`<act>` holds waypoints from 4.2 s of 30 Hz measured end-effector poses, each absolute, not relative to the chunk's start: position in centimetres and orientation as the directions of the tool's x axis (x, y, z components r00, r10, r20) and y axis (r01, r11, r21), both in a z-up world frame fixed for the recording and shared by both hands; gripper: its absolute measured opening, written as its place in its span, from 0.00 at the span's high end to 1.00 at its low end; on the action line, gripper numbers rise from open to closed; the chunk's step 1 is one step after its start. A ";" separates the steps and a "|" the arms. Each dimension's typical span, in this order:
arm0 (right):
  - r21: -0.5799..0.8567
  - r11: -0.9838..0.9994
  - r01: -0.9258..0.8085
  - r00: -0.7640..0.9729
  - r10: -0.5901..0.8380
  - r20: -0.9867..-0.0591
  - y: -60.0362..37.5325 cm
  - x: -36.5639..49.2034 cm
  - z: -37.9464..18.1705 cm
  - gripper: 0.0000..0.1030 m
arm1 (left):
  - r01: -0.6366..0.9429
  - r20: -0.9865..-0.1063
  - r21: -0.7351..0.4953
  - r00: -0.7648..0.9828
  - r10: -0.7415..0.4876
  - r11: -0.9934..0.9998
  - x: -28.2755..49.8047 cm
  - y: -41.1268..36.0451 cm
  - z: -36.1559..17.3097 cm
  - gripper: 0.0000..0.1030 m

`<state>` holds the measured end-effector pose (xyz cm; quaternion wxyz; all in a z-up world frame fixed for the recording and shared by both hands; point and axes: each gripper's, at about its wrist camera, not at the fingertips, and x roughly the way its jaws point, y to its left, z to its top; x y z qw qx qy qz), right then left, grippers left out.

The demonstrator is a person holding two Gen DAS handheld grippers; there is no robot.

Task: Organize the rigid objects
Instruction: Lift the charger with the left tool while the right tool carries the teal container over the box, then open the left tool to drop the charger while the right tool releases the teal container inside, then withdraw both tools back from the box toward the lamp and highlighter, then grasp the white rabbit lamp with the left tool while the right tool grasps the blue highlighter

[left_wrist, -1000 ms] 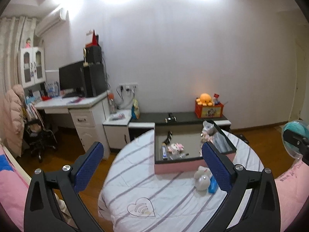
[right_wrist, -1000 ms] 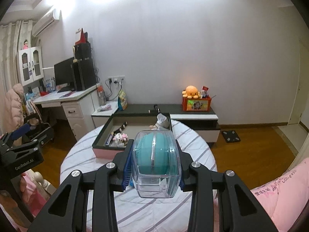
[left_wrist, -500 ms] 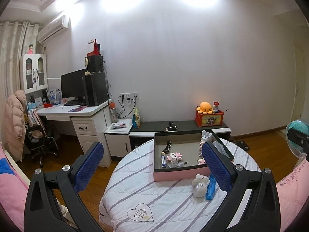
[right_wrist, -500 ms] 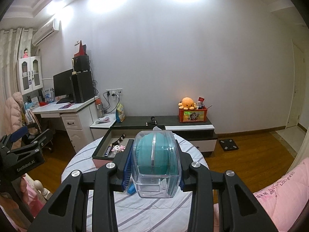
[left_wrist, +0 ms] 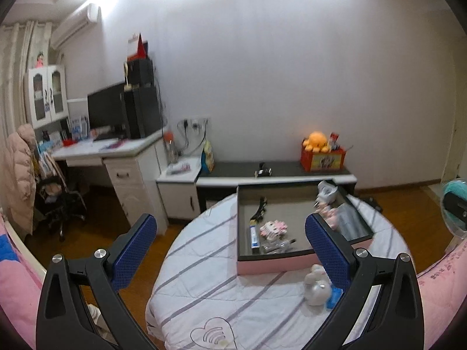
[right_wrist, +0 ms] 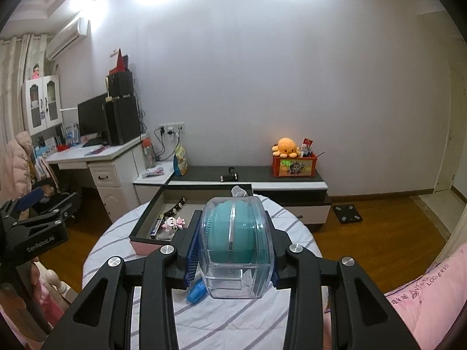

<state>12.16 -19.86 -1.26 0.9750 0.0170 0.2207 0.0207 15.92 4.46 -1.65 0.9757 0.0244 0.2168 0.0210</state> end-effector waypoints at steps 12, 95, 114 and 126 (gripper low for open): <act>0.009 0.992 -0.123 0.814 0.106 -0.570 -17.5 22.7 -4.6 0.63 | -0.038 -0.657 0.125 0.745 0.112 0.991 28.8 5.4 -9.0 0.00; -0.002 0.994 -0.108 0.750 0.080 -0.657 -16.1 23.3 -6.6 0.21 | 0.010 -0.701 0.094 0.710 0.059 0.995 25.7 4.4 -10.3 0.03; -0.011 0.995 -0.095 0.680 0.057 -0.731 -17.4 18.1 -11.2 0.20 | 0.161 -0.709 0.124 0.705 -0.026 0.979 20.1 -0.4 -11.3 0.00; 0.027 0.991 -0.131 0.522 0.092 -0.848 -16.2 24.4 -18.4 0.30 | 0.239 -0.782 0.151 0.622 -0.032 0.959 21.8 -1.8 -15.2 0.00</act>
